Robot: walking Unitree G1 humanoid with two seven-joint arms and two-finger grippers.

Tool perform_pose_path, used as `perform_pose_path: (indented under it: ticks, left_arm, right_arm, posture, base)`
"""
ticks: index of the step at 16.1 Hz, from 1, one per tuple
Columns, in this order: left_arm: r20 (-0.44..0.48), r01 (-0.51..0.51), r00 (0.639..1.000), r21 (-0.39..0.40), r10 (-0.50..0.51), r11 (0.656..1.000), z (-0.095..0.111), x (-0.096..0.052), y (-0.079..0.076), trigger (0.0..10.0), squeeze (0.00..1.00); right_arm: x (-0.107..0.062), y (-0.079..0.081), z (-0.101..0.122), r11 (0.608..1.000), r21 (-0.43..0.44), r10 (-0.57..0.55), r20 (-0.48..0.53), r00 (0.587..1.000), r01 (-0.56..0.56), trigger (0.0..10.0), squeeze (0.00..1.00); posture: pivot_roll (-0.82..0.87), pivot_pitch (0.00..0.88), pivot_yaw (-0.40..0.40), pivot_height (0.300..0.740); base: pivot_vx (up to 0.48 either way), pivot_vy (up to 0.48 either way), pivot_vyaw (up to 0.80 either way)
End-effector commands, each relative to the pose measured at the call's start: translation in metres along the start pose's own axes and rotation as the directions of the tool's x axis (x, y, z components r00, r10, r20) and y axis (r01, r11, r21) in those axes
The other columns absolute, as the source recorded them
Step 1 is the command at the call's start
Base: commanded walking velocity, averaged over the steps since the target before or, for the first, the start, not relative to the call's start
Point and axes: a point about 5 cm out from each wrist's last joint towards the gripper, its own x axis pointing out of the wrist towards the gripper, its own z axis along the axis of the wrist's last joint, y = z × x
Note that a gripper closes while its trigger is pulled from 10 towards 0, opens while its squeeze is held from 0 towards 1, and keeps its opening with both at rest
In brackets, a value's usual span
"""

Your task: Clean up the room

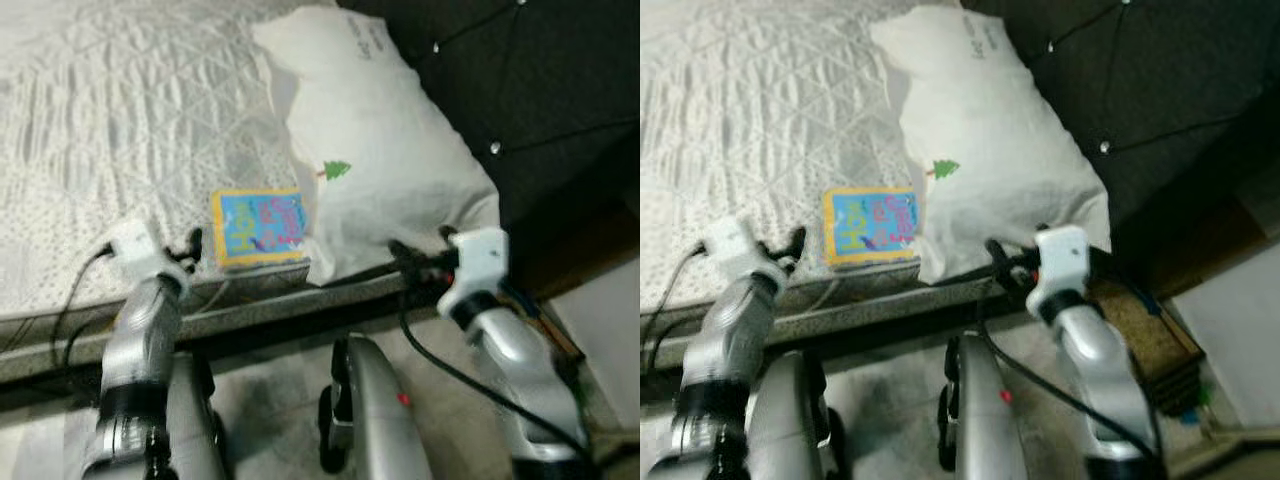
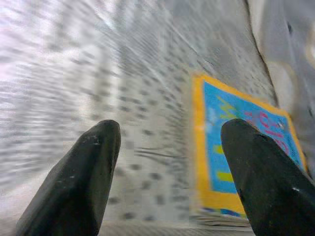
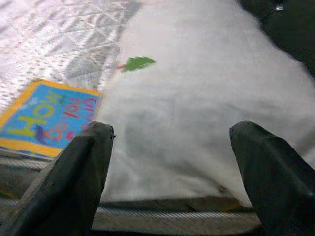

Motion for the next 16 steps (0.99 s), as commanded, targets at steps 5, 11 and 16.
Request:
perform_pose_path:
  ticks: [5, 11, 16]
  left_arm:
    - [0.158, -0.053, 0.987, 0.314, 0.003, 0.948, 0.016, -0.057, 0.022, 10.0, 1.00]
    - [0.203, -0.042, 0.978, 0.433, -0.051, 0.900, 0.015, -0.074, 0.007, 10.0, 0.00]
    - [0.189, -0.002, 0.978, 0.435, -0.089, 0.900, 0.010, -0.076, -0.013, 10.0, 0.00]
  right_arm:
    - [0.035, 0.022, 0.000, 0.994, 0.108, 0.019, 0.062, 0.998, -0.025, 10.0, 0.00]
    - [0.048, 0.019, 0.000, 0.991, 0.133, -0.011, 0.098, 0.995, -0.002, 10.0, 0.00]
    - [0.051, 0.018, -0.005, 0.992, 0.125, -0.017, 0.103, 0.994, 0.004, 10.0, 0.00]
  posture:
    - [0.18, 0.114, -0.117, 0.575]
    - [0.20, 0.096, -0.117, 0.589]
    - [0.20, 0.094, -0.123, 0.652]
  base:
    - [0.000, 0.000, 0.00]
    - [0.000, 0.000, 0.00]
    - [0.000, 0.000, 0.00]
